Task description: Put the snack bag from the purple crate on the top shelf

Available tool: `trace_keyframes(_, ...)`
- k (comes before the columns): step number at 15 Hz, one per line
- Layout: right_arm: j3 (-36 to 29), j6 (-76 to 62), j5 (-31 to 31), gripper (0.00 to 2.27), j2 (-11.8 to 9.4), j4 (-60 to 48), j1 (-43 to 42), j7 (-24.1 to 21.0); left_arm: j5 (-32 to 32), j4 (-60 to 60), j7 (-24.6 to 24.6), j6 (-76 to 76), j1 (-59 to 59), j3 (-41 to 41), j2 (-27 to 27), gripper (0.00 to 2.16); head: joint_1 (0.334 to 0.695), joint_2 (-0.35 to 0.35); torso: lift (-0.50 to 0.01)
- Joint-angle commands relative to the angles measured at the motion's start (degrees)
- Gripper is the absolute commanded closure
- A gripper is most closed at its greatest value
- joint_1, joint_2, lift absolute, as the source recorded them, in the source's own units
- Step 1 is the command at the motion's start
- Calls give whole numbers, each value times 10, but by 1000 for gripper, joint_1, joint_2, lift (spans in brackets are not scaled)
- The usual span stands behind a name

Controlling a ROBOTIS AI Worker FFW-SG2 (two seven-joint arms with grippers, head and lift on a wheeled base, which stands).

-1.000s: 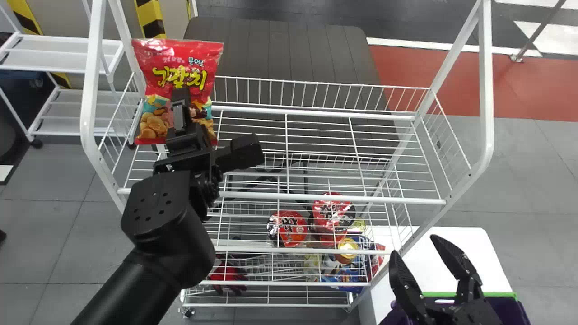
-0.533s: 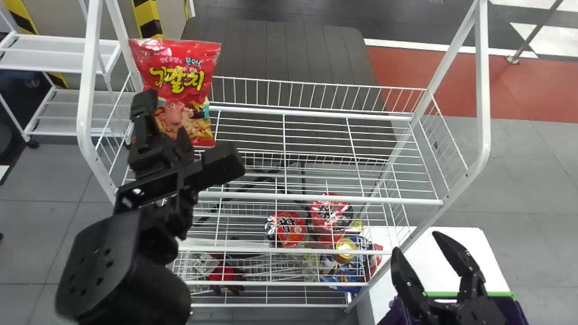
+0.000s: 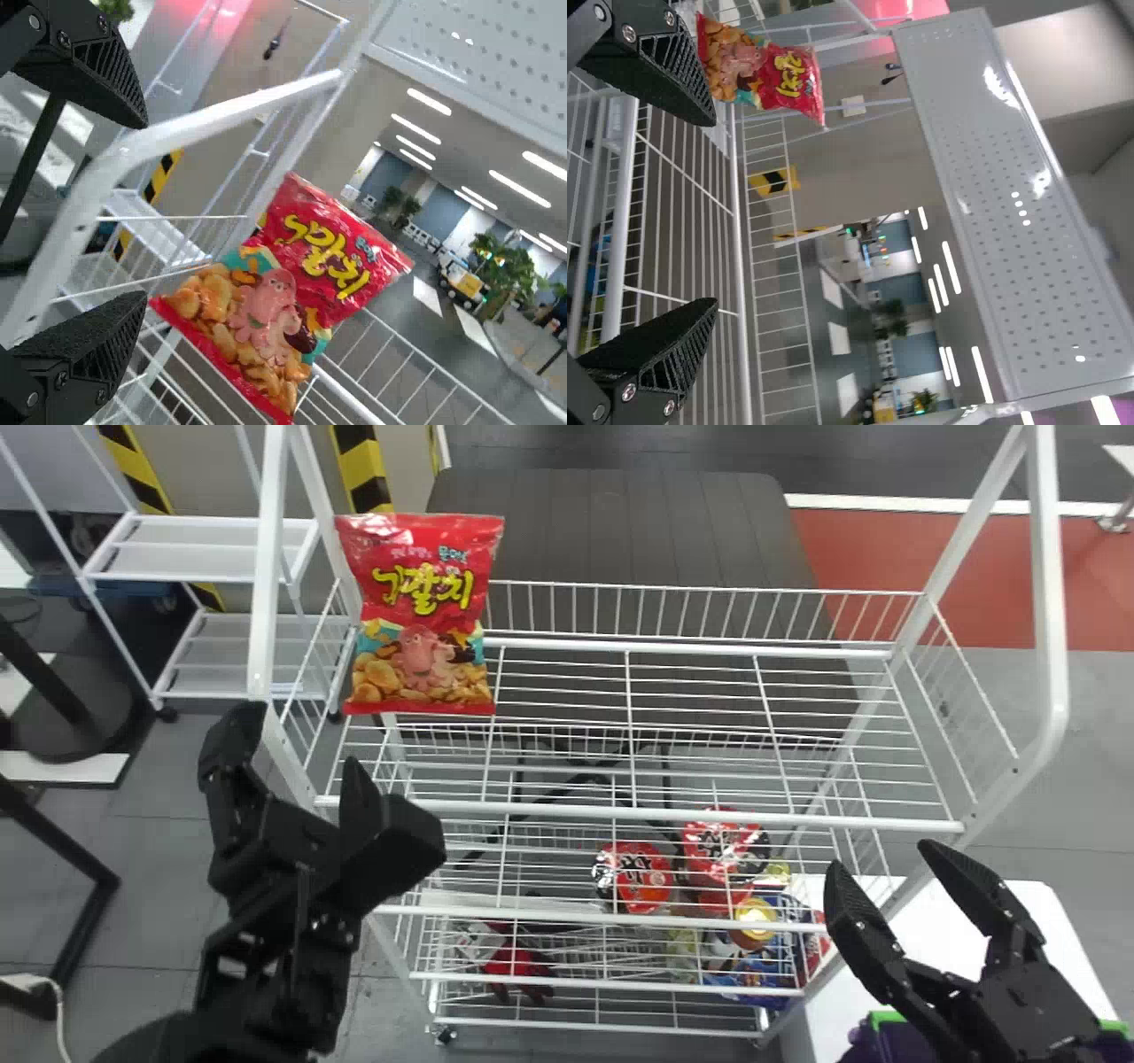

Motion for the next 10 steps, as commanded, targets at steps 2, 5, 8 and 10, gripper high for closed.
trace_keyframes(2, 28, 122, 56, 97, 13, -73, 7, -64, 116, -36, 9, -56, 60, 41, -1, 154, 695, 54, 0)
trace_keyframes(5, 66, 84, 107, 97, 18, -92, 13, -91, 286, -47, 0, -130, 92, 96, -1, 154, 695, 85, 0)
trace_keyframes(8, 94, 50, 158, 100, 20, -81, 10, -129, 408, -46, -8, -230, 121, 134, -2, 154, 695, 132, 0)
trace_keyframes(10, 98, 42, 159, 100, 23, -61, -1, -131, 460, -35, -22, -229, 124, 137, -3, 157, 695, 137, 0)
